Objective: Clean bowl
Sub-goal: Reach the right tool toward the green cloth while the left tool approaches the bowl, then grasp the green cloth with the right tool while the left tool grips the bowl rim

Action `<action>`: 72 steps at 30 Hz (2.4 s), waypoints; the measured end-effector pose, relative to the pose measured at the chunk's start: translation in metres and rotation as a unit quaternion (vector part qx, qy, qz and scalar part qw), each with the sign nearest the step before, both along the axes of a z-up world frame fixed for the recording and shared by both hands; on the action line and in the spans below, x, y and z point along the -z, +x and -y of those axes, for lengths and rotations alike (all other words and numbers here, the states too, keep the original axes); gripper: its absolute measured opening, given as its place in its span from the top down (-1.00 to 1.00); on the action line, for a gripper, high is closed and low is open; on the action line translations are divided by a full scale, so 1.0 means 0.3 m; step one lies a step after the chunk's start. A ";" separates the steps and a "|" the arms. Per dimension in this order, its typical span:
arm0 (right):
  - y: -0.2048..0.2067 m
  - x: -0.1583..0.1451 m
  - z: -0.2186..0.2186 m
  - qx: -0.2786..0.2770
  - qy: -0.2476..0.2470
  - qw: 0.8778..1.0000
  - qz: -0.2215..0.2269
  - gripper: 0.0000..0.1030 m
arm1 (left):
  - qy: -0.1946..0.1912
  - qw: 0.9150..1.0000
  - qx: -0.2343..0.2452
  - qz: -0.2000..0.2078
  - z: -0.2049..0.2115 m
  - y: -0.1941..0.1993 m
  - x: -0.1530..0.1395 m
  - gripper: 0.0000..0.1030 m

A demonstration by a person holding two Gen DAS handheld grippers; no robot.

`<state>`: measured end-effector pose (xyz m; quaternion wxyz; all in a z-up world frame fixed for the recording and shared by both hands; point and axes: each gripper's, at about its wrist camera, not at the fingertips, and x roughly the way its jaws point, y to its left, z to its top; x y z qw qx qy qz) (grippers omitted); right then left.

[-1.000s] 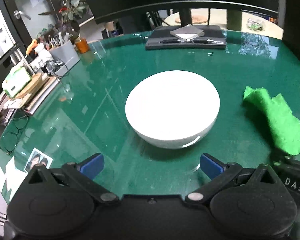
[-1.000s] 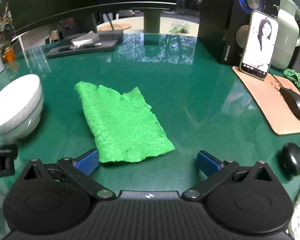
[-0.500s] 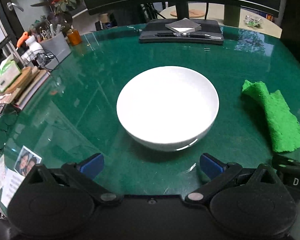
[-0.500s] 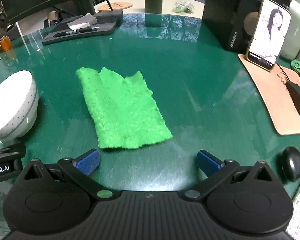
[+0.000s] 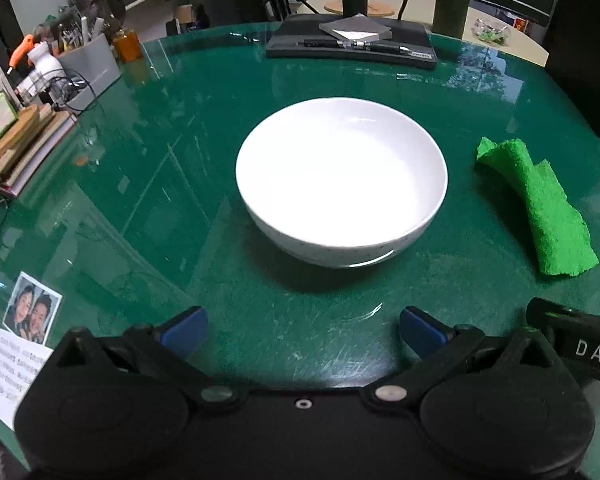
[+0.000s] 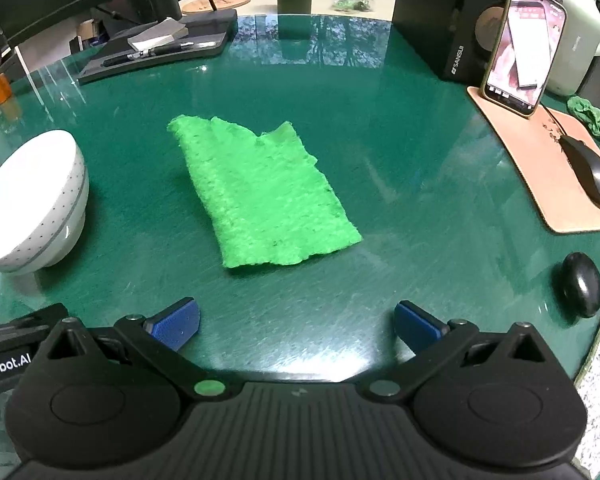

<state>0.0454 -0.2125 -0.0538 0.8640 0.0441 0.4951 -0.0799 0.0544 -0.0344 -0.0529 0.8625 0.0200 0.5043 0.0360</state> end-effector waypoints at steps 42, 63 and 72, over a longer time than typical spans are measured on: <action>-0.120 0.060 -0.039 -0.018 -0.009 0.990 0.138 -1.00 | -0.023 0.997 0.028 0.073 -0.070 -0.072 0.034 -1.00; -0.155 0.044 0.059 -0.052 0.000 0.988 0.145 -0.97 | -0.114 0.943 0.047 0.309 -0.363 -0.155 -0.058 -0.99; -0.046 -0.099 0.029 -0.153 0.018 0.956 0.248 -0.83 | -0.212 0.923 0.149 0.285 -0.369 0.017 -0.055 -0.99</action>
